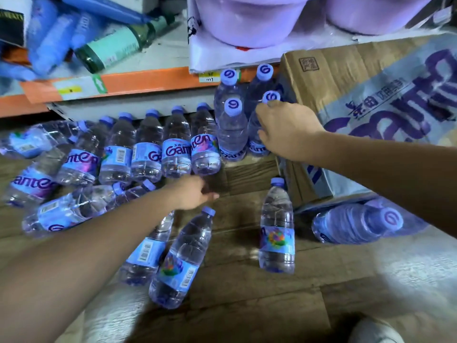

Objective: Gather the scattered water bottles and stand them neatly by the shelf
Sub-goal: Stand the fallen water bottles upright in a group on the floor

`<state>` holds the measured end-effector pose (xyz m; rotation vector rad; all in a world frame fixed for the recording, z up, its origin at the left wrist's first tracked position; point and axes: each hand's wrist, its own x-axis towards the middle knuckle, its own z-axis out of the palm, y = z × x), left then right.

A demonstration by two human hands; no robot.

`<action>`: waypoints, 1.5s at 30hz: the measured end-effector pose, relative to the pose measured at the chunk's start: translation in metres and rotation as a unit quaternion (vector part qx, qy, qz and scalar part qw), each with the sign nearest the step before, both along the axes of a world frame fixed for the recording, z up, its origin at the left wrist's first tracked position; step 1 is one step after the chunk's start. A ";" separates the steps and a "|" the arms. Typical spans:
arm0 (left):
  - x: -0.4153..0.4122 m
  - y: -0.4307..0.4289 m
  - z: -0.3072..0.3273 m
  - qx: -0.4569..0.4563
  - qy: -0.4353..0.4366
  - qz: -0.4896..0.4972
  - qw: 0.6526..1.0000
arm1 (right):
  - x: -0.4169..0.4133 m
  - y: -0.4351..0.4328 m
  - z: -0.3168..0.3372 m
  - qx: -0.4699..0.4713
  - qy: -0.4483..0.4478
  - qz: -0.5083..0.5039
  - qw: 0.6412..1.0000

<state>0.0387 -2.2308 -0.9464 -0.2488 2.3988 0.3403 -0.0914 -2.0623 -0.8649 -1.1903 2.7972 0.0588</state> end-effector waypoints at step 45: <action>-0.024 0.020 0.082 0.038 0.308 0.056 0.949 | 0.029 -0.018 -0.027 0.237 -0.267 -0.004 0.934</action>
